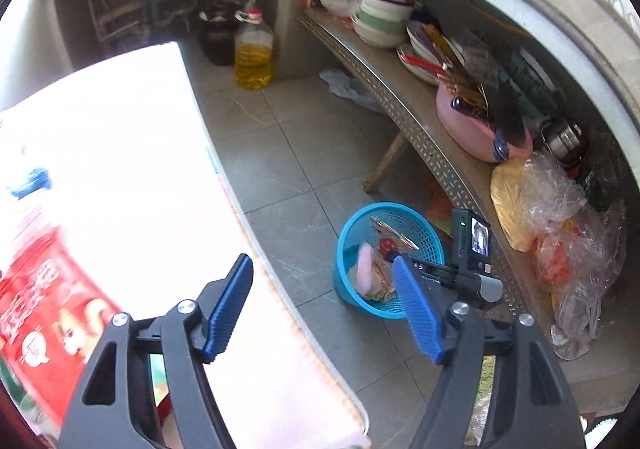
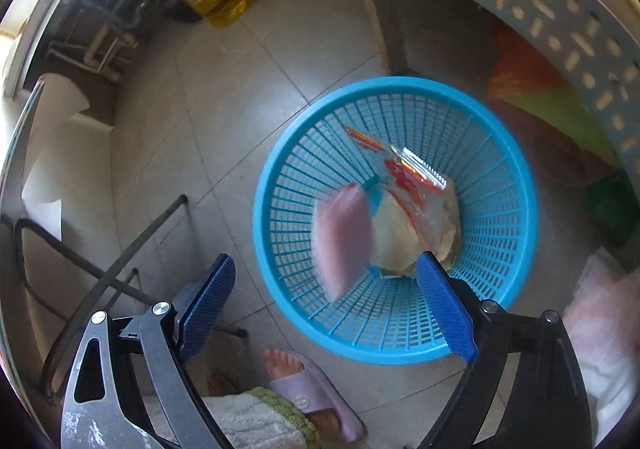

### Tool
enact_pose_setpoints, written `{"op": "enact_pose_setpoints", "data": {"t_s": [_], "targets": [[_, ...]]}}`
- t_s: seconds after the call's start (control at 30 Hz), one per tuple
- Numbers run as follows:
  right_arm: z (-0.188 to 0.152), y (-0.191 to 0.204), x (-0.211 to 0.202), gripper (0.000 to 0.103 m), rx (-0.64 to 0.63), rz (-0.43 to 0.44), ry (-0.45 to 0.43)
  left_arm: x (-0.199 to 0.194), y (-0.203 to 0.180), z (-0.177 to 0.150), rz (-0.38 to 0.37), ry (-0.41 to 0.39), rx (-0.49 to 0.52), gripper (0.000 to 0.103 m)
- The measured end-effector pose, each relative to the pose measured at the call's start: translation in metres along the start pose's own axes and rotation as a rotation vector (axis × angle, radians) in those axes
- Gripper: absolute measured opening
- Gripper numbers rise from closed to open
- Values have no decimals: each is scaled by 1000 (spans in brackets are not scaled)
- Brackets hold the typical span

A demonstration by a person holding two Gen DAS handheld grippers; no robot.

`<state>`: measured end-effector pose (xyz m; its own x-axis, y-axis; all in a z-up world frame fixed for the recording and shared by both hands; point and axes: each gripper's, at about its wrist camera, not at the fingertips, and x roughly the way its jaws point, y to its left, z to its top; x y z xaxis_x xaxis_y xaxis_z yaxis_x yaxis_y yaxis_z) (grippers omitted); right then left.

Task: Collect trash
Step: 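Carry sponge and wrapper to the blue wastebasket and open both tools, then bring both tools back over the table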

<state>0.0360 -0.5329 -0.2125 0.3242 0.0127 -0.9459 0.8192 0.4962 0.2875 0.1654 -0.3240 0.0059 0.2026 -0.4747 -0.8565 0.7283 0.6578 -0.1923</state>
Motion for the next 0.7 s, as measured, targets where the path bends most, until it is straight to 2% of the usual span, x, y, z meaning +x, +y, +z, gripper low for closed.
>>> {"op": "enact_pose_setpoints", "data": {"t_s": [0.2,0.37,0.57,0.7], "targets": [[-18,-4,-24,88,15,-14,-50,-22,14,-15,2,-44,-26,74],[-51,0,-60,88,-9,-20,-91,-35,18,-25,-13,-69,-26,75],[-76,36,-113,88,-120,-28,-180,-59,23,-40,-55,-135,-36,84],[-86,68,-159,93,-212,-20,-303,-73,30,-51,-66,-159,-37,86]]}}
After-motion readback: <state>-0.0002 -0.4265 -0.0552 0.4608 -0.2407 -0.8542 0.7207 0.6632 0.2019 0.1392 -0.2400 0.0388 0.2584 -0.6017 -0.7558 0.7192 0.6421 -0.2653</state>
